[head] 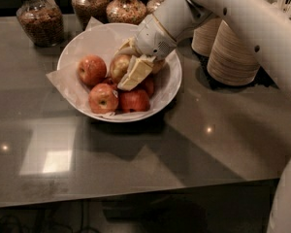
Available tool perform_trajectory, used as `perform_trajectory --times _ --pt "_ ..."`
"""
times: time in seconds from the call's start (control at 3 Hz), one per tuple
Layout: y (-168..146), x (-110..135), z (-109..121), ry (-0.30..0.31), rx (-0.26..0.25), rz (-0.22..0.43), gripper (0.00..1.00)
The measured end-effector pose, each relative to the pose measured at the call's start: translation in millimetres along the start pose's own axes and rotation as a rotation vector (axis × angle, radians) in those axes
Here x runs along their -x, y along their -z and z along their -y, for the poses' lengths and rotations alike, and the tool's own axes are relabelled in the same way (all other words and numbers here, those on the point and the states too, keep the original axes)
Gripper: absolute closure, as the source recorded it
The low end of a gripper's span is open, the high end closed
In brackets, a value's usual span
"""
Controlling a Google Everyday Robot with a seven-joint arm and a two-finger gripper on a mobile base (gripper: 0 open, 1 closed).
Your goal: Pick apple from white bowl
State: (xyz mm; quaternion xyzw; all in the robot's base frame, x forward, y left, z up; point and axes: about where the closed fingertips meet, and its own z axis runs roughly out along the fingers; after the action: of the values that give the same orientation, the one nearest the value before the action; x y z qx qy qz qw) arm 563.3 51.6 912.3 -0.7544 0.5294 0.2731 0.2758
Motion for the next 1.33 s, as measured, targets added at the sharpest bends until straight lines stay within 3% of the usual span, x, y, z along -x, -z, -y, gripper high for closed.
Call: perform_trajectory --times 0.67,1.0,1.33 --pt "38 70 -24 0.195 -0.108 0.09 1.0" --pt "55 85 -36 0.237 -0.145 0.15 1.0" --pt "69 83 -61 0.238 -0.198 0.2 1.0"
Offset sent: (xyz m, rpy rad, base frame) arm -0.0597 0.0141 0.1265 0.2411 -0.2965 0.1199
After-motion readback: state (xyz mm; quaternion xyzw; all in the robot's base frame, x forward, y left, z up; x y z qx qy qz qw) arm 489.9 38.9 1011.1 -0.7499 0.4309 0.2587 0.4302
